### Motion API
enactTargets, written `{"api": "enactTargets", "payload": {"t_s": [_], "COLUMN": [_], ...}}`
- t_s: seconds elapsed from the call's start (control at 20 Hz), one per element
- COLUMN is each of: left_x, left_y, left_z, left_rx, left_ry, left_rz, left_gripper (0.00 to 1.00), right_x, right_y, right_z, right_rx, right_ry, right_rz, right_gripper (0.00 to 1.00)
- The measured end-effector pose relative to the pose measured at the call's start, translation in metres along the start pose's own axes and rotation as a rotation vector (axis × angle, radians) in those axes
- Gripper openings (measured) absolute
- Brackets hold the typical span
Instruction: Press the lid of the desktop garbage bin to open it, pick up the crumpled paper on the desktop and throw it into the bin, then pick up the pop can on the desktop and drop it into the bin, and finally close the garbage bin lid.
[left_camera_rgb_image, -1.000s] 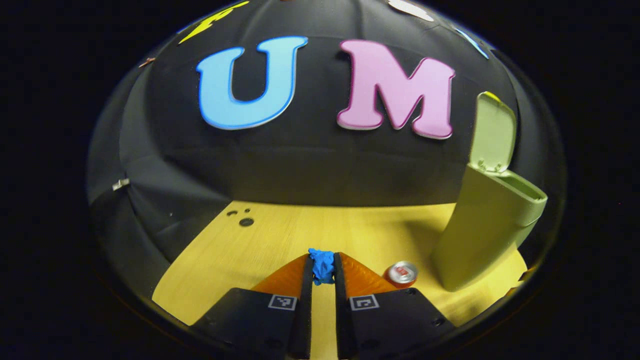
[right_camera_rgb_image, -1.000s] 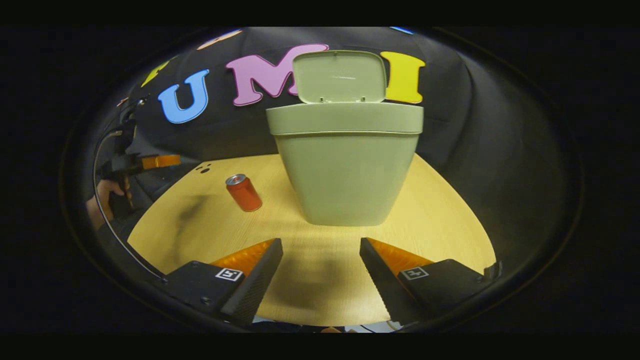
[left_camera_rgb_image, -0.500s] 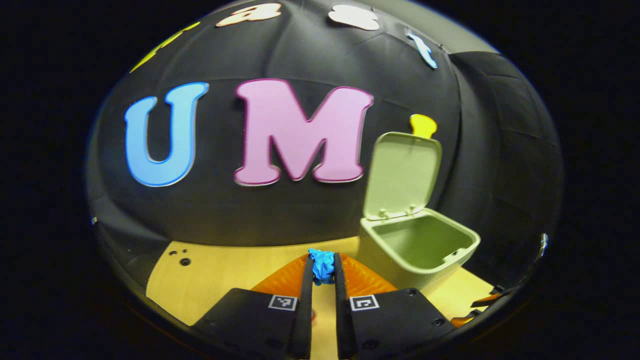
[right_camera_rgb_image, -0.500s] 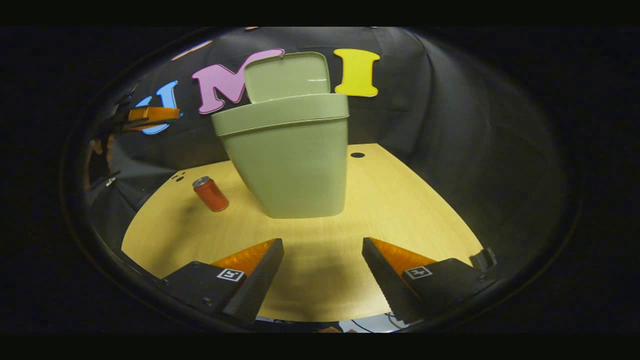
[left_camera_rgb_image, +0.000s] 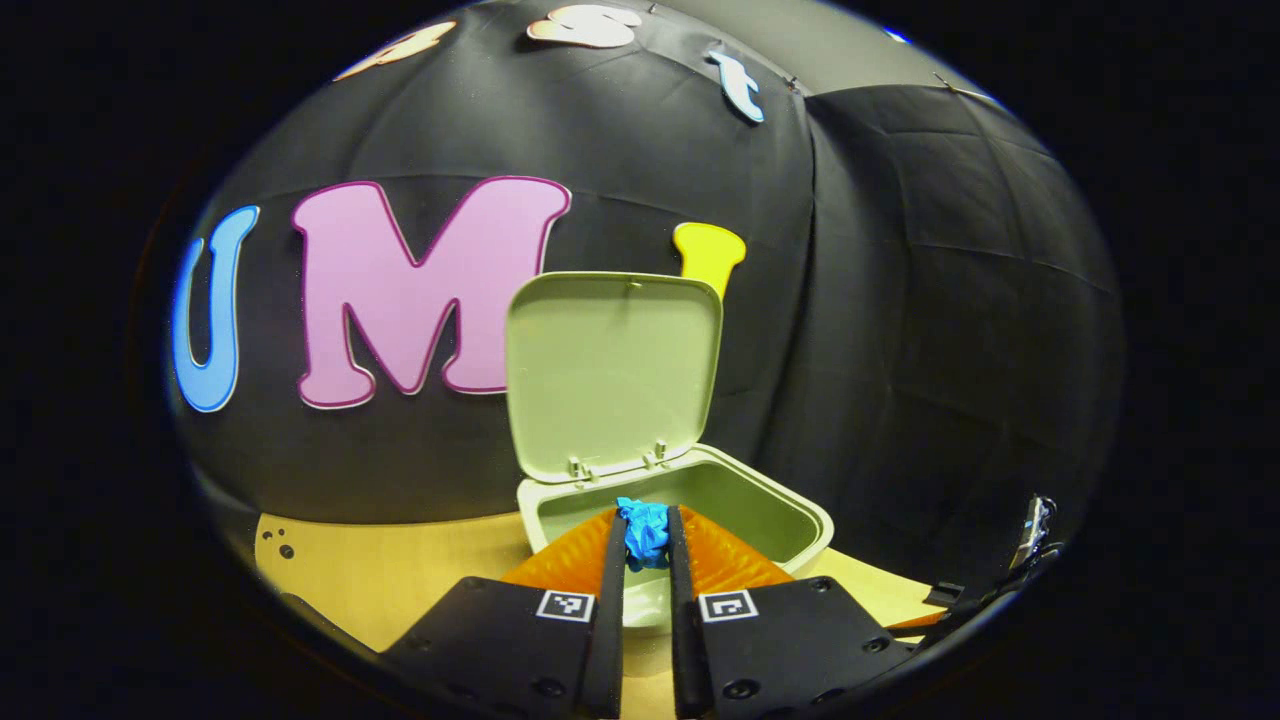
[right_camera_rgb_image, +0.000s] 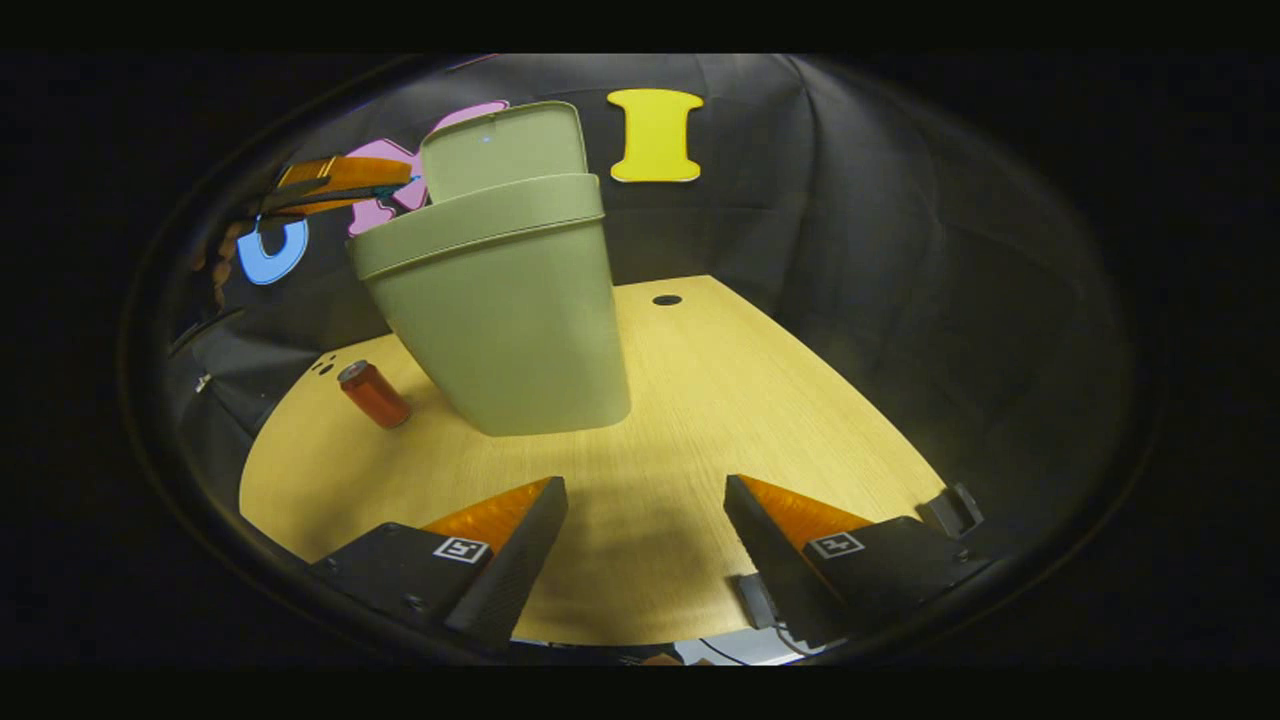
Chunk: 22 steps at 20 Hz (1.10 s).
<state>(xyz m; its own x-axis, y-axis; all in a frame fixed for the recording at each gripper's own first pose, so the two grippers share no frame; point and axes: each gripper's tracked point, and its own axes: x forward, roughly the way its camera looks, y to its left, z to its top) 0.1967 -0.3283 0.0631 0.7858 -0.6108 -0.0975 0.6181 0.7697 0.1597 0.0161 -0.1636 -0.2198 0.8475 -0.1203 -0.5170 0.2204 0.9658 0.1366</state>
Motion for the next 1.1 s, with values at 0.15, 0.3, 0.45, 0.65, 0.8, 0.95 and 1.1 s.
{"api": "enactTargets", "payload": {"t_s": [0.15, 0.3, 0.45, 0.65, 0.8, 0.95, 1.1], "left_x": [0.014, 0.019, 0.022, 0.014, -0.005, -0.034, -0.074], "left_y": [-0.007, -0.009, 0.001, 0.007, 0.021, 0.049, 0.089], "left_z": [-0.007, -0.009, -0.008, 0.001, 0.003, 0.000, -0.014], "left_rx": [0.004, 0.009, 0.030, -0.016, -0.023, -0.051, -0.097], "left_ry": [0.021, 0.029, 0.023, -0.023, -0.035, -0.051, -0.060], "left_rz": [-0.022, -0.021, 0.043, 0.076, 0.111, 0.183, 0.282], "left_gripper": [0.24, 0.24, 0.60, 0.95, 0.95, 0.95, 0.95], "right_x": [0.006, 0.014, 0.017, 0.012, 0.010, 0.005, 0.002], "right_y": [-0.002, 0.000, 0.006, 0.021, 0.035, 0.056, 0.079], "right_z": [0.003, 0.006, 0.007, 0.008, 0.007, 0.005, 0.001], "right_rx": [-0.005, -0.034, -0.099, -0.154, -0.164, -0.180, -0.218], "right_ry": [0.005, 0.015, 0.016, 0.020, 0.021, 0.021, 0.019], "right_rz": [0.009, 0.043, 0.080, 0.129, 0.140, 0.160, 0.196], "right_gripper": [1.00, 1.00, 0.99, 1.00, 0.99, 1.00, 1.00]}}
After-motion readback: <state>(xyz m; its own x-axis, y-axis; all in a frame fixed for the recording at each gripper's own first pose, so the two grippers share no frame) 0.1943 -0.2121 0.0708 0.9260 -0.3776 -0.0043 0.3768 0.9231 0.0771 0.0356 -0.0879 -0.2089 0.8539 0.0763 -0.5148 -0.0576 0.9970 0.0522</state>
